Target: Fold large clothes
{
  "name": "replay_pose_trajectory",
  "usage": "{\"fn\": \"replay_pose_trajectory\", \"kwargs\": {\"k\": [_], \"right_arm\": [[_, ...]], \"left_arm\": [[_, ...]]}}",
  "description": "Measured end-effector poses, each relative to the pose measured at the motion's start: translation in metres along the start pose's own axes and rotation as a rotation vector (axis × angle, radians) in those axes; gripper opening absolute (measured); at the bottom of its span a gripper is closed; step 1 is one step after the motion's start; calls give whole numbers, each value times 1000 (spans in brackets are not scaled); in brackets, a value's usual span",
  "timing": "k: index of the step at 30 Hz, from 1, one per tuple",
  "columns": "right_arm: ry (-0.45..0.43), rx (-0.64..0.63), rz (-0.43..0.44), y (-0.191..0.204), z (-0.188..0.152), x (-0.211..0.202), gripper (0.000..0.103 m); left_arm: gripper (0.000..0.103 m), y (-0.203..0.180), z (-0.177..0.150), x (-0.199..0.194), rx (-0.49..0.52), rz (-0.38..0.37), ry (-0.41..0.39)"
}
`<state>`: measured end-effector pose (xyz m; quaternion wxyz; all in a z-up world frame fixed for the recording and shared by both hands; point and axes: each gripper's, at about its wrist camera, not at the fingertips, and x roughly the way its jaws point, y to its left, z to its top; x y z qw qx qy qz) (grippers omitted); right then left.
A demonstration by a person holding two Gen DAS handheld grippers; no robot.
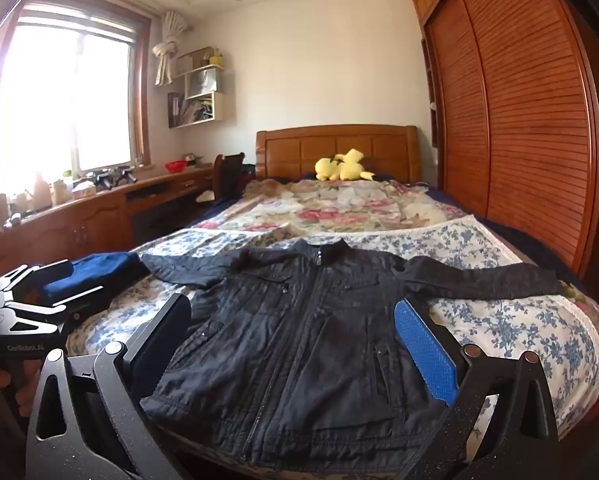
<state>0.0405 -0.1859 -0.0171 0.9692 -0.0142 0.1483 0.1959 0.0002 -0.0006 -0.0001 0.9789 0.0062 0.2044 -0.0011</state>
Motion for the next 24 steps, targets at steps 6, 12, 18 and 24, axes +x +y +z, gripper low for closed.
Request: {"fn": "replay_pose_trajectory", "kwargs": {"k": [6, 12, 18, 24], "right_arm": [[18, 20, 7, 0, 0, -1, 103], [17, 17, 9, 3, 1, -1, 103], [18, 15, 12, 3, -1, 2, 103], [15, 16, 14, -3, 0, -3, 103]], "left_arm": [[103, 3, 1, -1, -25, -16, -6], [103, 5, -1, -2, -32, -16, -10], [103, 4, -1, -5, -33, -12, -14], [103, 2, 3, -8, -31, -12, -17]]}}
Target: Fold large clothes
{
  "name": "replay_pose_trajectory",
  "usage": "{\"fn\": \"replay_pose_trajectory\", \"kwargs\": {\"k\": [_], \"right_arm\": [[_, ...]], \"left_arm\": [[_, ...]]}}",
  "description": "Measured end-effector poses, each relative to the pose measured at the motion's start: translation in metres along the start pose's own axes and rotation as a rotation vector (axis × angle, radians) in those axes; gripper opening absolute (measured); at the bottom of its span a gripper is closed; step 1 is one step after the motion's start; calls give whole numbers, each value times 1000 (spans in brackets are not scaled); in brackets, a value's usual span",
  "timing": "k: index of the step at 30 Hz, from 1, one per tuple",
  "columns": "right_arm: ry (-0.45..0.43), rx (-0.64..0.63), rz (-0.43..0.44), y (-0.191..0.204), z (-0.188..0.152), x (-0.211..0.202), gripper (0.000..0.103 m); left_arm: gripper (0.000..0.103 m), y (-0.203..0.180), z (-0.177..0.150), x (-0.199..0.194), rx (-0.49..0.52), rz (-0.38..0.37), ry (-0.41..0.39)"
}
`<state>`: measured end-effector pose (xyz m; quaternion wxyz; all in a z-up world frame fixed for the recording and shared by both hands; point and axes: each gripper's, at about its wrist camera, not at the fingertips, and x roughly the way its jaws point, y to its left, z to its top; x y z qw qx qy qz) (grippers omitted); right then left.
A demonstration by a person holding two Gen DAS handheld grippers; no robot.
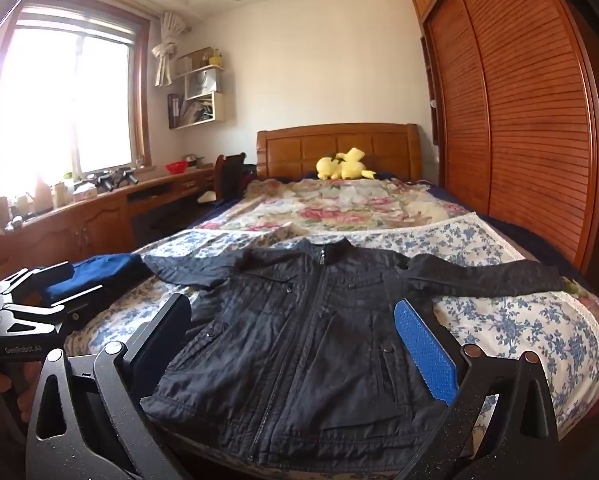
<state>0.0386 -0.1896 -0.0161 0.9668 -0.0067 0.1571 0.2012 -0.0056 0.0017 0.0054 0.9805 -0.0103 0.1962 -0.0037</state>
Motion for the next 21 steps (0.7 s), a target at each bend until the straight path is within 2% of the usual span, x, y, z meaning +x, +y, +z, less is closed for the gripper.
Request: {"fn": "replay_pose_trajectory", "kwargs": {"k": [21], "right_arm": [[-8, 4, 0, 0, 6, 0, 103]], "left_arm": [[103, -4, 5, -5, 1, -2, -10]]}}
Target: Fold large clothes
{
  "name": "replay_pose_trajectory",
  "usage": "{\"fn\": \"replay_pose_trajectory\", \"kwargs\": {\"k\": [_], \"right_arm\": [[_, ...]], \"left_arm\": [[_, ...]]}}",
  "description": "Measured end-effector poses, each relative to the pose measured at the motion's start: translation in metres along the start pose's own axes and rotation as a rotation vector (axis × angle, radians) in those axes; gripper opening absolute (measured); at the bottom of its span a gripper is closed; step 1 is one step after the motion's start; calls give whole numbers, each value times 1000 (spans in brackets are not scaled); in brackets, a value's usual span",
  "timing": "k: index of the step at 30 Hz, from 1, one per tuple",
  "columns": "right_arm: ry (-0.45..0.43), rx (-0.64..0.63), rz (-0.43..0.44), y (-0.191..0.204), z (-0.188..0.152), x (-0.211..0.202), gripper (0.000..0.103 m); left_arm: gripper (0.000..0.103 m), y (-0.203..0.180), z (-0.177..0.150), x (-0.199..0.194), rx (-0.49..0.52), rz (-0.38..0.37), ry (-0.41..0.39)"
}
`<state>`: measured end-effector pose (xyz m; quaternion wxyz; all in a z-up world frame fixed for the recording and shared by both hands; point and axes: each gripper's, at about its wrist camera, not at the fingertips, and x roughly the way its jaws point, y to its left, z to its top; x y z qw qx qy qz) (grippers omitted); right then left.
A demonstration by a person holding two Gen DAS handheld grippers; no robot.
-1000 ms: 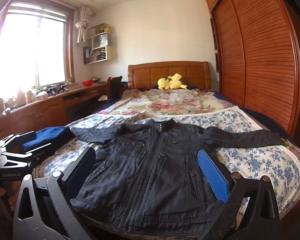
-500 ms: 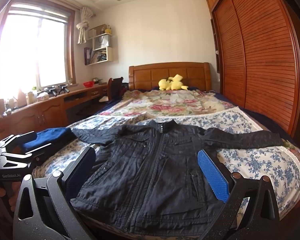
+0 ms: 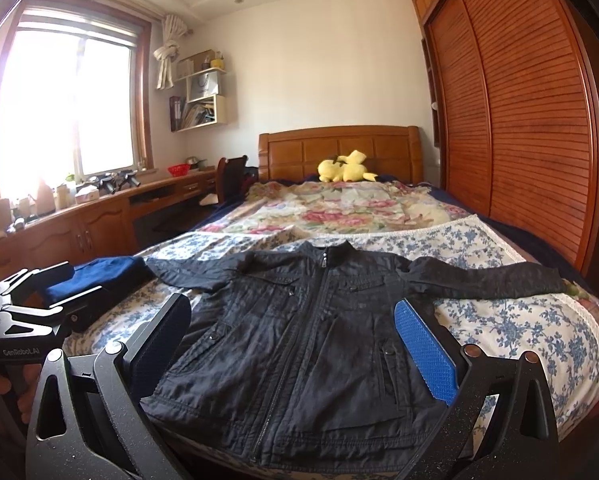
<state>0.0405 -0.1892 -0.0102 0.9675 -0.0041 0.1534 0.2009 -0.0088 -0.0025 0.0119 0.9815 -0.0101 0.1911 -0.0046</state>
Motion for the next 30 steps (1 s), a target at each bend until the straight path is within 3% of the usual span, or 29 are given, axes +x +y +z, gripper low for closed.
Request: {"fn": "replay_pose_trajectory", "kwargs": {"k": [30], "right_arm": [[-2, 0, 2, 5, 3, 0, 103]], "left_arm": [[103, 0, 3, -9, 1, -6, -18]]}}
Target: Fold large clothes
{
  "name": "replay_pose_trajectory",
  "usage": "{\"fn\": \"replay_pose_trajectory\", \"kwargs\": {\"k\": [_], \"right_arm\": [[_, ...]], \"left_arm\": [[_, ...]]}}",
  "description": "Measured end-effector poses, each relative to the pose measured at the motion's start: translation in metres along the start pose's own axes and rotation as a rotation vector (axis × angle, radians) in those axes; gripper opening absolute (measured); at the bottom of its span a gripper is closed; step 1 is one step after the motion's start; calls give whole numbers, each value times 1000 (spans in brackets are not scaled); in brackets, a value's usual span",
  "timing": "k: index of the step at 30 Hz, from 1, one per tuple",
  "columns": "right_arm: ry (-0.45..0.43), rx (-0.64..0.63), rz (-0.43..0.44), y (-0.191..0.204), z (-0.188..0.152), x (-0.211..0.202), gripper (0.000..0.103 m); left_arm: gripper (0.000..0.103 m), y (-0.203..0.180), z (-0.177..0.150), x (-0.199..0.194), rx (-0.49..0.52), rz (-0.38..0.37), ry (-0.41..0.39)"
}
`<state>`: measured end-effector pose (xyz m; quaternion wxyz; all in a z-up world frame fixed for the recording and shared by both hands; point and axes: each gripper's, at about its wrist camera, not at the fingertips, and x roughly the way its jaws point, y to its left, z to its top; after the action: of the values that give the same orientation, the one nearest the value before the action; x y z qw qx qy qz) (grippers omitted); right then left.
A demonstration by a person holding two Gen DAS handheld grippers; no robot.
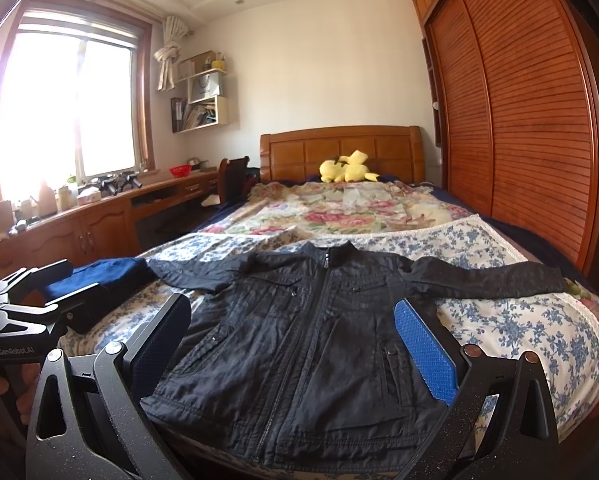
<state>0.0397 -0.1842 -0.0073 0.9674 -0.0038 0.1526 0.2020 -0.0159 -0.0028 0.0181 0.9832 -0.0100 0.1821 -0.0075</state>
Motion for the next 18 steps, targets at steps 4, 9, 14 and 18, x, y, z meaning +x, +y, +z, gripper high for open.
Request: {"fn": "replay_pose_trajectory", "kwargs": {"k": [4, 9, 14, 18], "right_arm": [[0, 2, 2, 1, 0, -1, 103], [2, 3, 9, 6, 3, -1, 103], [-5, 0, 4, 10, 5, -2, 103], [-4, 1, 5, 9, 5, -1, 103]], "left_arm": [[103, 0, 0, 0, 0, 1, 0], [103, 0, 0, -1, -1, -4, -1], [103, 1, 0, -2, -1, -6, -3], [103, 1, -1, -1, -3, -6, -1]]}}
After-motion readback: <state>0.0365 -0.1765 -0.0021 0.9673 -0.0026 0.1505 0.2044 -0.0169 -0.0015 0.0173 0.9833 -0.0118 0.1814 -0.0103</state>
